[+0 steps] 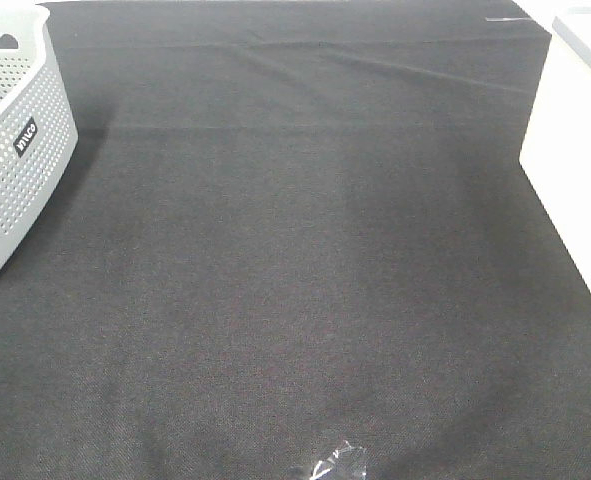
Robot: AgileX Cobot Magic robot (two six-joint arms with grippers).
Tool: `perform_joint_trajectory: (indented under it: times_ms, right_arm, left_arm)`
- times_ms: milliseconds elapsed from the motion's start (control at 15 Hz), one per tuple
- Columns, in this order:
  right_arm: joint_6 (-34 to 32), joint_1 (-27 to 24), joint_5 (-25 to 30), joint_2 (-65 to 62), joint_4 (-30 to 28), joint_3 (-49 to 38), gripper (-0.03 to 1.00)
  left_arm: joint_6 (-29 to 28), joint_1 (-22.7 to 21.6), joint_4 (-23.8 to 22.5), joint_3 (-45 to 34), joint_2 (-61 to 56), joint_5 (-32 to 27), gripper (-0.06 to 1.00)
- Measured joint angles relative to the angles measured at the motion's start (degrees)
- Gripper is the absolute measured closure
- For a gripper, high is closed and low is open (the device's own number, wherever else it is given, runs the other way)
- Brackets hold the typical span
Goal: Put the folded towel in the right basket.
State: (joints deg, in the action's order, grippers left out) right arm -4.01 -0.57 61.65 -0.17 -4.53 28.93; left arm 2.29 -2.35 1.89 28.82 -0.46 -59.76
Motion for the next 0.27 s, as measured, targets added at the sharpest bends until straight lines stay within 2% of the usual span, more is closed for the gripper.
perform_joint_trajectory:
  times_ms: [267]
  right_arm:
    - [0.0, 0.0, 0.0, 0.0, 0.0, 0.0, 0.18]
  left_arm:
    - [0.0, 0.0, 0.0, 0.0, 0.0, 0.0, -0.05]
